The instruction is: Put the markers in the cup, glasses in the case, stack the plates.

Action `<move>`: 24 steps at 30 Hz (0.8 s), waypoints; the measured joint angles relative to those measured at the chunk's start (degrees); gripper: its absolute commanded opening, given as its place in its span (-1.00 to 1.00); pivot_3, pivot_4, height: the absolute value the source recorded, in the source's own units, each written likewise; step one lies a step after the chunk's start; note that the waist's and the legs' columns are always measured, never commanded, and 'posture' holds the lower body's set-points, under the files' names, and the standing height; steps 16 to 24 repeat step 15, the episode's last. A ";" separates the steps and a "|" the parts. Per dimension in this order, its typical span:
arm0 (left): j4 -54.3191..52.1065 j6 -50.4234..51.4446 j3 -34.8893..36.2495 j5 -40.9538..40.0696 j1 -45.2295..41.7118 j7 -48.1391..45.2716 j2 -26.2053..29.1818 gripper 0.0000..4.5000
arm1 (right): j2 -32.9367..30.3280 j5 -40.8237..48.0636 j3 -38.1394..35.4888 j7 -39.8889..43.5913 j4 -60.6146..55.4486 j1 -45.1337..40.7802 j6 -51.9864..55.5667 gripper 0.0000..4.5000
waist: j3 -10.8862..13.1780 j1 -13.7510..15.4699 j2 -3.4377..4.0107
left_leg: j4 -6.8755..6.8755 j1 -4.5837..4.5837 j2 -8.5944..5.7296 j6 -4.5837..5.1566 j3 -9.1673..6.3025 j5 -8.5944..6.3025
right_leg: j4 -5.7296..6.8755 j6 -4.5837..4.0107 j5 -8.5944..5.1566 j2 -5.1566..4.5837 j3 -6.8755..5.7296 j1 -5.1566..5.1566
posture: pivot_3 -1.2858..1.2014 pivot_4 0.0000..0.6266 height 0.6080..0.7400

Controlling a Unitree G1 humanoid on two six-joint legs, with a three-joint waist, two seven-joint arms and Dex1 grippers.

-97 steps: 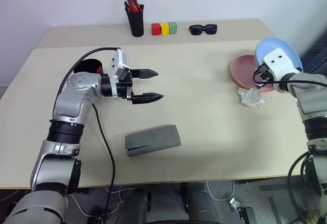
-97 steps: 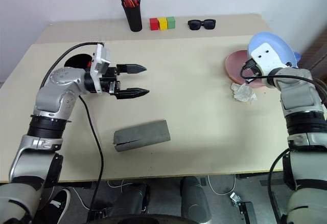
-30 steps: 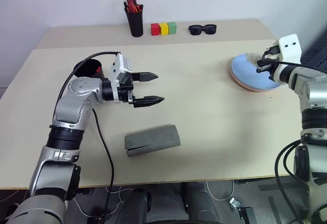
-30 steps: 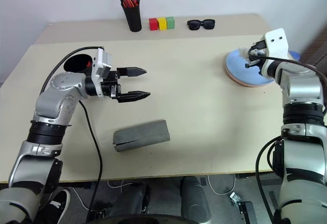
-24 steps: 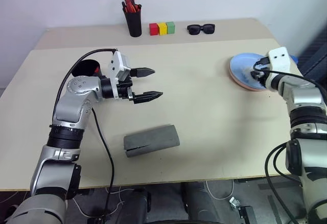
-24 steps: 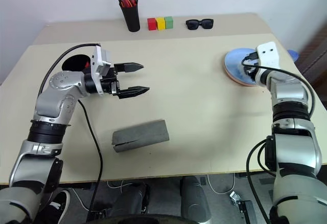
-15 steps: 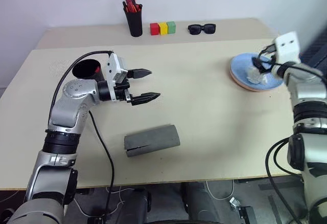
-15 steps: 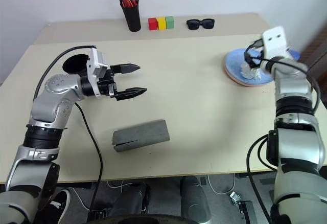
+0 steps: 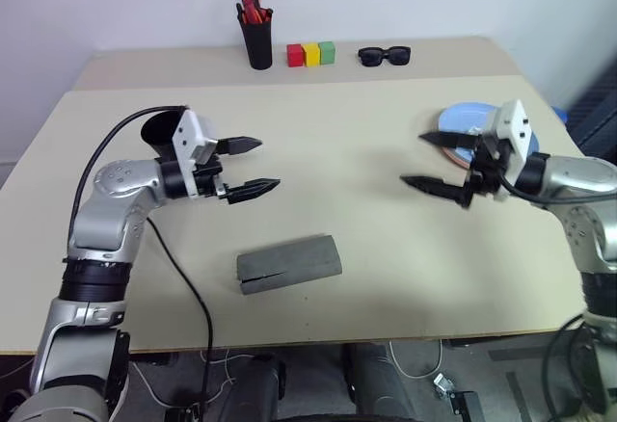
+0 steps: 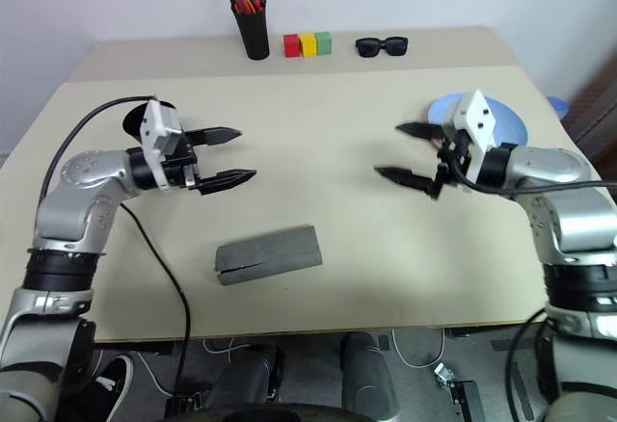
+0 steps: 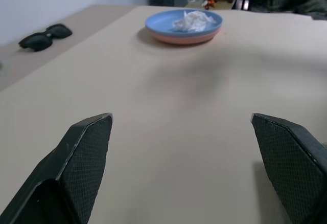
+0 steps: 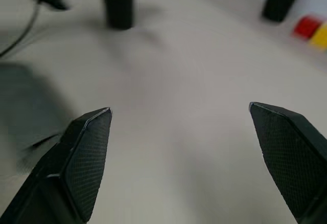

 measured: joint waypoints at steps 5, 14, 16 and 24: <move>-0.21 -1.18 0.06 0.03 3.53 -0.56 0.08 1.00 | -0.41 1.35 -1.36 0.23 -3.50 2.60 1.43 0.95 | 0.00 -0.25 0.00 | 0.01 0.01 0.04 0.00 0.01 0.00 | 0.01 0.00 0.00 0.03 0.00 0.01 | 0.03 -0.52 1.00; -2.90 -0.67 0.25 -0.82 5.64 -0.18 -0.55 1.00 | -0.41 0.87 -1.80 -1.74 -4.48 2.67 1.16 0.95 | 0.00 0.15 -0.01 | 0.02 0.00 0.02 0.00 0.01 0.00 | -0.01 0.00 0.00 0.00 0.00 0.01 | 0.03 -0.52 1.00; -2.84 -0.75 0.09 -0.96 5.52 -0.52 -0.69 1.00 | -0.41 0.86 -1.80 -1.82 -4.48 2.55 1.09 0.95 | 0.00 0.15 -0.01 | 0.02 -0.01 0.02 0.00 0.01 0.00 | -0.01 0.00 0.00 0.00 -0.01 0.01 | 0.03 -0.52 1.00; -2.84 -0.75 0.09 -0.96 5.52 -0.52 -0.69 1.00 | -0.41 0.86 -1.80 -1.82 -4.48 2.55 1.09 0.95 | 0.00 0.15 -0.01 | 0.02 -0.01 0.02 0.00 0.01 0.00 | -0.01 0.00 0.00 0.00 -0.01 0.01 | 0.03 -0.52 1.00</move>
